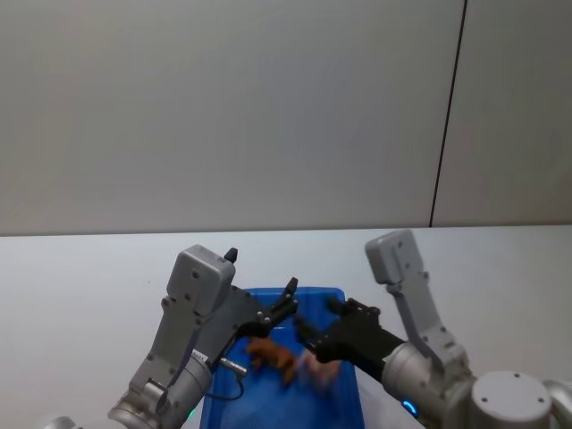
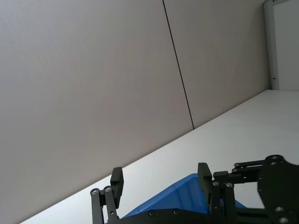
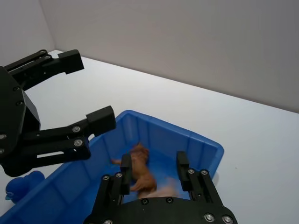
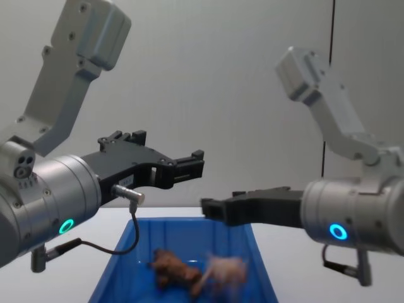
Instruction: Pick up the two dolls from the table and place them into the box.
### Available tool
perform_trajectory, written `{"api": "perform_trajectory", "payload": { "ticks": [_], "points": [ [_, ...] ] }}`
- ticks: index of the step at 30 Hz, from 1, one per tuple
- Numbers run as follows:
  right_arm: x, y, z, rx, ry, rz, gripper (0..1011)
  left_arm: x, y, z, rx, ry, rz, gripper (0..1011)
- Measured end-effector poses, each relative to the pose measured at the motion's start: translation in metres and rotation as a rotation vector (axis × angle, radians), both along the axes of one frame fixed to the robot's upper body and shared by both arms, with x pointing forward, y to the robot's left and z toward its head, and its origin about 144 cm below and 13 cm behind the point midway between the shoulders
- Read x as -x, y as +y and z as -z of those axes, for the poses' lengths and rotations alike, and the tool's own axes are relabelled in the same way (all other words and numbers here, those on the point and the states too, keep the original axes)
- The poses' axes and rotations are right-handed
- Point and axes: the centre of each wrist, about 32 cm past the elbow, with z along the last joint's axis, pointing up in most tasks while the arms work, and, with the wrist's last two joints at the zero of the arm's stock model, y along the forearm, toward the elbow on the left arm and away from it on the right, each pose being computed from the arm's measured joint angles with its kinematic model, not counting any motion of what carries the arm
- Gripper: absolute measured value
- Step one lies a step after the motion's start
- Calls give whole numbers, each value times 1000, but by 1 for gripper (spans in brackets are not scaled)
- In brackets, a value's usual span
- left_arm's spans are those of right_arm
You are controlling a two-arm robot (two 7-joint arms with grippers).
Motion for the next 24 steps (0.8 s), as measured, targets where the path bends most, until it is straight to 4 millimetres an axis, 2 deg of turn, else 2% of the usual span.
{"api": "perform_trajectory", "payload": {
  "ticks": [4,10,15,24],
  "points": [
    [-6,4,-2,-1,12,-21,664,0,0,0,0,0,0,1001],
    [-9,4,-4,5,13,-36,822,0,0,0,0,0,0,1002],
    [-10,-7,-5,18,1,-35,984,0,0,0,0,0,0,1002],
    [-1,-30,0,37,-28,-14,1001,0,0,0,0,0,0,1002]
  ]
}}
